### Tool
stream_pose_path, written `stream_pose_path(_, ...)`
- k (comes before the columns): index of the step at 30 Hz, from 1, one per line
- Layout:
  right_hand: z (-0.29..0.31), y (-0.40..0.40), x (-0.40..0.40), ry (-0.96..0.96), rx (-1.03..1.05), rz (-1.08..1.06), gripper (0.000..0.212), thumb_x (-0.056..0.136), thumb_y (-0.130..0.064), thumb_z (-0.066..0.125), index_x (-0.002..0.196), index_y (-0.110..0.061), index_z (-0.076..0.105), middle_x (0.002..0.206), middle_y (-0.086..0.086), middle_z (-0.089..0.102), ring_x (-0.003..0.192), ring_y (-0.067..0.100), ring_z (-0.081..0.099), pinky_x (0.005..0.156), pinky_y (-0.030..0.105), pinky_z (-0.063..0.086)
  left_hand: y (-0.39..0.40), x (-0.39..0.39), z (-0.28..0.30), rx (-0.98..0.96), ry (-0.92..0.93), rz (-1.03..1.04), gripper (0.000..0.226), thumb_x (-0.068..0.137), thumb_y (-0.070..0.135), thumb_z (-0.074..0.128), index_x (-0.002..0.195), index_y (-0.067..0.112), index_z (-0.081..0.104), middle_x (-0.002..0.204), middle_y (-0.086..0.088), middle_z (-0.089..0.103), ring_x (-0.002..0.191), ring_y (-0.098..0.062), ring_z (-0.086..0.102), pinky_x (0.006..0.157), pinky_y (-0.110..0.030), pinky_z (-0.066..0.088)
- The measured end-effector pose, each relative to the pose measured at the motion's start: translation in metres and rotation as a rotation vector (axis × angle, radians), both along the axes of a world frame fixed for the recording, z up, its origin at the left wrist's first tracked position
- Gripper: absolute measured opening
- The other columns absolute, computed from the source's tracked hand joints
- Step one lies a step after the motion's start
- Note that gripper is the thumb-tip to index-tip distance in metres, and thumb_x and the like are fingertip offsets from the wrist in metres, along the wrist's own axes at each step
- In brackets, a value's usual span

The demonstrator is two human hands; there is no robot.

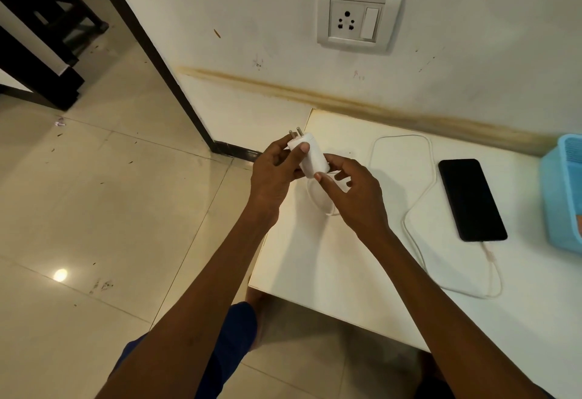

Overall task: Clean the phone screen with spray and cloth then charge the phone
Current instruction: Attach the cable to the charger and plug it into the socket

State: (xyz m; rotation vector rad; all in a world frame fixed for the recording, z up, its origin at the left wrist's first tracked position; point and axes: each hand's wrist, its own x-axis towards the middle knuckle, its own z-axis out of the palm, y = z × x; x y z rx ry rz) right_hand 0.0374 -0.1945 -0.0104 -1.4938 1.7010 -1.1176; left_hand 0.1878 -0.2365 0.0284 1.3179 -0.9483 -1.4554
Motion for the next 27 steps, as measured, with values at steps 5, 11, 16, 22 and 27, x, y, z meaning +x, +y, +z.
stream_pose_path(5, 0.007, -0.005, -0.002, -0.104, 0.050, -0.015, 0.023, 0.089, -0.043, 0.070, 0.110, -0.043, 0.062, 0.103, -0.030, 0.067, 0.092, 0.002, 0.063, 0.080, 0.032, 0.054, -0.001, 0.001, -0.002, -0.053, 0.007, -0.050, 0.042, 0.095, 0.016, 0.063, 0.136, 0.012, 0.057, 0.119, -0.010, 0.068, 0.110, -0.032, 0.066, 0.092, -0.045, 0.056)
stream_pose_path(11, 0.025, -0.011, -0.004, -0.467, 0.164, -0.096, 0.019, 0.085, -0.030, 0.075, 0.102, -0.036, 0.071, 0.096, -0.014, 0.076, 0.083, 0.002, 0.069, 0.072, 0.018, 0.049, -0.005, -0.001, 0.005, -0.105, 0.093, -0.059, 0.036, 0.097, 0.016, 0.060, 0.133, 0.012, 0.060, 0.126, -0.006, 0.066, 0.113, -0.028, 0.065, 0.099, -0.044, 0.052)
stream_pose_path(16, 0.050, -0.029, -0.014, -0.608, 0.235, -0.199, 0.023, 0.084, -0.036, 0.076, 0.105, -0.026, 0.075, 0.098, -0.002, 0.077, 0.078, 0.009, 0.064, 0.076, 0.030, 0.047, -0.010, -0.003, 0.009, -0.213, 0.022, 0.015, 0.030, 0.098, 0.026, 0.058, 0.128, 0.022, 0.062, 0.127, 0.012, 0.065, 0.120, -0.011, 0.059, 0.104, -0.030, 0.047)
stream_pose_path(22, 0.086, -0.074, -0.009, -0.630, 0.207, -0.207, 0.020, 0.082, -0.042, 0.077, 0.092, -0.025, 0.076, 0.098, -0.003, 0.077, 0.079, 0.011, 0.059, 0.076, 0.031, 0.045, -0.018, 0.006, 0.009, -0.281, -0.004, 0.041, 0.031, 0.098, 0.028, 0.057, 0.129, 0.026, 0.062, 0.128, 0.019, 0.063, 0.118, 0.007, 0.055, 0.084, -0.002, 0.042)
stream_pose_path(27, 0.104, -0.102, -0.004, -0.641, 0.192, -0.284, 0.025, 0.079, -0.044, 0.079, 0.092, -0.023, 0.074, 0.091, -0.007, 0.078, 0.076, 0.013, 0.057, 0.073, 0.032, 0.043, -0.019, 0.002, 0.014, -0.295, 0.044, 0.038, 0.029, 0.098, 0.022, 0.058, 0.127, 0.022, 0.062, 0.125, 0.017, 0.065, 0.117, 0.004, 0.057, 0.086, -0.004, 0.043)
